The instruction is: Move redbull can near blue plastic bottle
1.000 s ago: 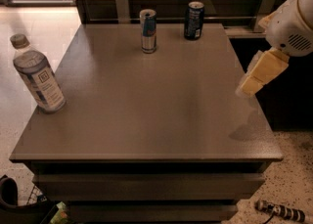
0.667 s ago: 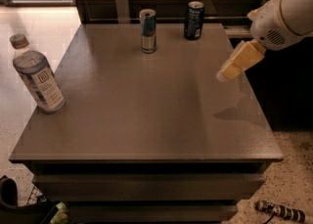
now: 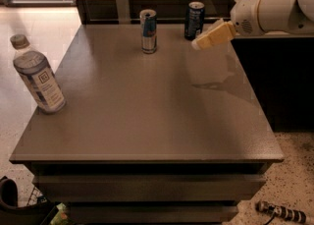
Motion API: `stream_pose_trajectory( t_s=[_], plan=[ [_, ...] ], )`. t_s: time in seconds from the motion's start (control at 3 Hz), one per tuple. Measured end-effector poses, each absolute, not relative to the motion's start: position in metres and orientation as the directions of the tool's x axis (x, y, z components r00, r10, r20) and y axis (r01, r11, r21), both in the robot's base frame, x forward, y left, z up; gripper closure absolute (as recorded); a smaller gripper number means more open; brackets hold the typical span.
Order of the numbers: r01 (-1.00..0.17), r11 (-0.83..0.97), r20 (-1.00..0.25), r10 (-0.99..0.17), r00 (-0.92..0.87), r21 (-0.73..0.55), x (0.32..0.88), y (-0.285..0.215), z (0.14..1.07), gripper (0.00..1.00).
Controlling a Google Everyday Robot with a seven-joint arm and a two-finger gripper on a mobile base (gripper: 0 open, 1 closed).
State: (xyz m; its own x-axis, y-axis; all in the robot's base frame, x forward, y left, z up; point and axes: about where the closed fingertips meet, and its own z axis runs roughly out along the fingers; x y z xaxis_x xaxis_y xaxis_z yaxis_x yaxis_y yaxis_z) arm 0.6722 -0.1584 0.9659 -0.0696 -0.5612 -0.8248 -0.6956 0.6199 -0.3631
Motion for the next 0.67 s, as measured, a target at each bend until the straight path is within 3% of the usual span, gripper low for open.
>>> stream_pose_trajectory(
  t_s=[0.33, 0.67],
  plan=[
    [-0.704, 0.638, -0.884, -0.466, -0.031, -0.312, 0.6971, -0.1464, 0.9643, 0.0],
    [-0.706, 0.638, -0.887, -0.46, -0.029, -0.307, 0.6982, -0.1438, 0.963, 0.0]
  ],
)
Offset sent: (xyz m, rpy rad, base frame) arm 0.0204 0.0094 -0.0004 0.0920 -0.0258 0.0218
